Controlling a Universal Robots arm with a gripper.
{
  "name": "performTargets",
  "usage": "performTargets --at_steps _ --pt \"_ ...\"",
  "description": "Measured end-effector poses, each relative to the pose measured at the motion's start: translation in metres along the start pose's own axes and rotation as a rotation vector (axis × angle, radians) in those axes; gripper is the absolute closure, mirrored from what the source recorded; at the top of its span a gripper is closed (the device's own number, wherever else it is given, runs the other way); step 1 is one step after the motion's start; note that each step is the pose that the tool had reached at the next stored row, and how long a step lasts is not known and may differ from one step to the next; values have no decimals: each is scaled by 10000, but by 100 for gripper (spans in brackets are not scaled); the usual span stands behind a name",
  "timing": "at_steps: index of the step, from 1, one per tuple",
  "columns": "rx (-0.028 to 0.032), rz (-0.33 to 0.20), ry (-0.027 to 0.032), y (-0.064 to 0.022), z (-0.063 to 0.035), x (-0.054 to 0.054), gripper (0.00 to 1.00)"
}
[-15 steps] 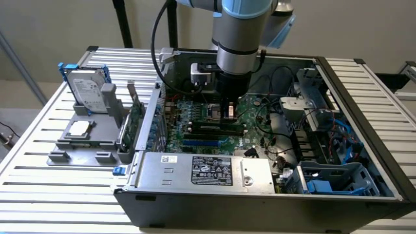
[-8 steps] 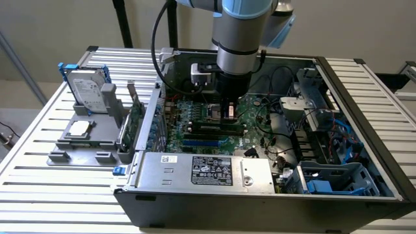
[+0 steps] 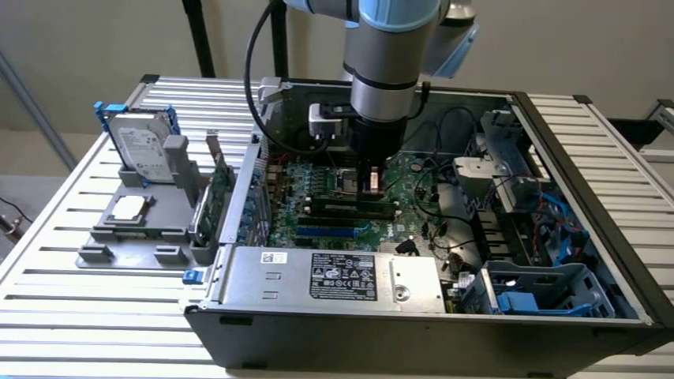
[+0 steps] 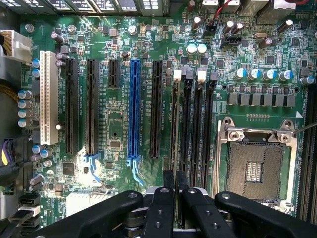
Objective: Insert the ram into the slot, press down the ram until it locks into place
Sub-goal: 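Insert the ram into the slot, then press down the ram until it locks into place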
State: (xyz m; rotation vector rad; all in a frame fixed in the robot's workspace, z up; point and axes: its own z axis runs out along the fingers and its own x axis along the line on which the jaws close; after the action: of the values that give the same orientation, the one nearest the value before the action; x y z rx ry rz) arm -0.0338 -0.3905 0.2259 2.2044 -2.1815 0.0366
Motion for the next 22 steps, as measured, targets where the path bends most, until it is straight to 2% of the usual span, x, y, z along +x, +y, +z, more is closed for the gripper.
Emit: performTargets --at_steps 3,4,9,14,17,22 --pt "-1 1 -2 4 -19 1 85" --pt "-2 0 -1 5 -39 2 79" --pt "-2 1 1 43 -136 6 79" --pt "-1 1 -2 96 -165 6 79" --pt "-1 0 -1 97 -167 6 89" --pt "-2 1 0 98 -167 7 89"
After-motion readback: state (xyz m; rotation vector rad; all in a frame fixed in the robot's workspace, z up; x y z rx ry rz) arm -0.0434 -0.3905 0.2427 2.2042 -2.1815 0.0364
